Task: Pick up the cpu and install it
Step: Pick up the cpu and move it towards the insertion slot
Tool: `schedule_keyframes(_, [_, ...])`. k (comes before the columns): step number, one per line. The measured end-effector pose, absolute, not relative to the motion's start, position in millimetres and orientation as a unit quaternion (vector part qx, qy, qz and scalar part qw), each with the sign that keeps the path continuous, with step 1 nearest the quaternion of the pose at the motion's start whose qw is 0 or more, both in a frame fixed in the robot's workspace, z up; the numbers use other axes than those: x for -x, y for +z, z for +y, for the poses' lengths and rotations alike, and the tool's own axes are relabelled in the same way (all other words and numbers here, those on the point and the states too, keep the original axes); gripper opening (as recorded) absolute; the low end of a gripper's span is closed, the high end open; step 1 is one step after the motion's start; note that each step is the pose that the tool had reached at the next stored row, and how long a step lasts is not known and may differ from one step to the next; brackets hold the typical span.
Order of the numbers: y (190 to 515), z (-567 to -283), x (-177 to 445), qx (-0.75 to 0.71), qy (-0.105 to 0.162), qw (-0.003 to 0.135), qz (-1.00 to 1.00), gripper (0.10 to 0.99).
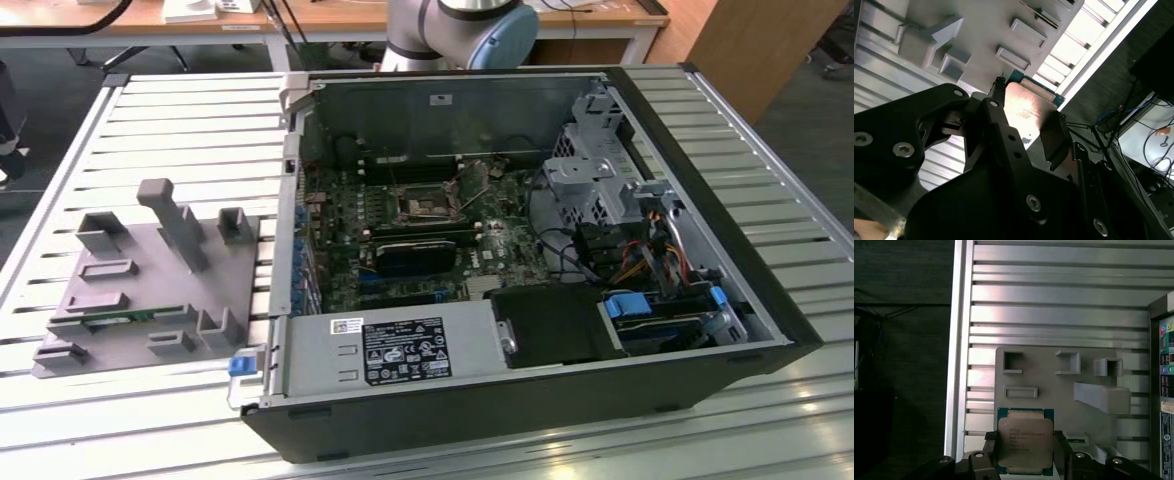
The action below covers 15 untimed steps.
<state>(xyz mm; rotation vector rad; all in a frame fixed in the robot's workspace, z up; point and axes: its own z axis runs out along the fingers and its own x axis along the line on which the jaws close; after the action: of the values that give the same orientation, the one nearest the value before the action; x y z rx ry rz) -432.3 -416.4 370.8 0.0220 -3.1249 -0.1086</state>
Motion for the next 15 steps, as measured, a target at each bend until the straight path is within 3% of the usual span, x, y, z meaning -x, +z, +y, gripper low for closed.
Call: schedule_keyframes(15, [393,-416,432,-0.007,-0.035,0.007,-0.999,0.533])
